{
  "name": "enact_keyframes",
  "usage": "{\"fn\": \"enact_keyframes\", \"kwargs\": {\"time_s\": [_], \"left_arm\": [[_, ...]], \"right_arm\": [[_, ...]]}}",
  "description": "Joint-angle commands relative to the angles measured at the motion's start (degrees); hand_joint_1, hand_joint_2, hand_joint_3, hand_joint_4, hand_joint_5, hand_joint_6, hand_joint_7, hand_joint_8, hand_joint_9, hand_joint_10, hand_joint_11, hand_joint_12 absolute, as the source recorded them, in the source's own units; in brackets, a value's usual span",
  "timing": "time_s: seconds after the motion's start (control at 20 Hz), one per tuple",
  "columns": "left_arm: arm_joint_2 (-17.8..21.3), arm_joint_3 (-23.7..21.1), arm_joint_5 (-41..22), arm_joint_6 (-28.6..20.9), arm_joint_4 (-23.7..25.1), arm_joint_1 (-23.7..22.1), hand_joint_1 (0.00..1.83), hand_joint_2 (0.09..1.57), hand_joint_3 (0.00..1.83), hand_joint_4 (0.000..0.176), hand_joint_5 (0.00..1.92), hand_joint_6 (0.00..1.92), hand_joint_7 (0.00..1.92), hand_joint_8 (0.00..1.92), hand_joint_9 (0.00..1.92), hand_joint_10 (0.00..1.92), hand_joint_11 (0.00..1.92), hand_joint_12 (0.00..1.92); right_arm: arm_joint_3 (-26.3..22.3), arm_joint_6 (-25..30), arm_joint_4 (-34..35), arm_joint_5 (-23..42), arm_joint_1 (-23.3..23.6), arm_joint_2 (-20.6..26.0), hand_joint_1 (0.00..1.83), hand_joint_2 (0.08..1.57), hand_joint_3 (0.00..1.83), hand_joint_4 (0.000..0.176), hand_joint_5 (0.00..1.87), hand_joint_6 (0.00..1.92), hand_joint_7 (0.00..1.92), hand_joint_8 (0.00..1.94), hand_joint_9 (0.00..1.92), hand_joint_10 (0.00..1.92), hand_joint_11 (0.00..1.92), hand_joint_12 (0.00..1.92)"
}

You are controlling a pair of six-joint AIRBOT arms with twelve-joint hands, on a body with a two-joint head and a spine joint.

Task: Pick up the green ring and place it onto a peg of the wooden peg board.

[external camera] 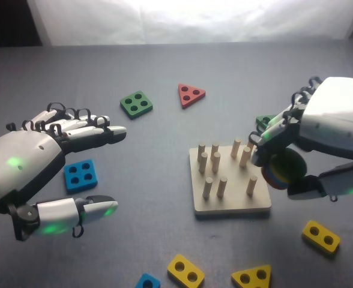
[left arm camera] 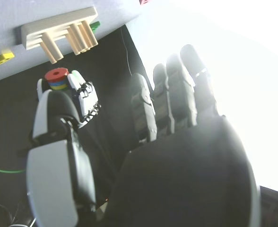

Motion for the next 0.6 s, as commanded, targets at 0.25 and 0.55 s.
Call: {"fn": "enact_keyframes", "kwargs": {"time_s": [0.25, 0.55], "left_arm": [[-0.36, 0.06, -7.03, -0.54, 0.92, -0.38, 0.75, 1.05, 0.00, 0.079, 0.47, 0.00, 0.33, 0.00, 0.30, 0.00, 0.00, 0.97], [-0.44, 0.13, -6.83, -0.83, 1.17, -0.38, 0.75, 1.05, 0.00, 0.077, 0.50, 0.00, 0.35, 0.00, 0.32, 0.01, 0.00, 1.07]], "right_arm": [[1.23, 1.71, -2.44, 2.44, 2.34, -2.67, 1.25, 1.07, 0.00, 0.000, 1.01, 0.94, 1.16, 0.71, 1.17, 0.86, 1.03, 1.31], [2.06, 1.71, -2.64, 1.71, 2.75, -3.96, 1.25, 1.07, 0.00, 0.003, 1.02, 0.94, 1.14, 0.75, 1.18, 1.05, 1.09, 1.39]]}}
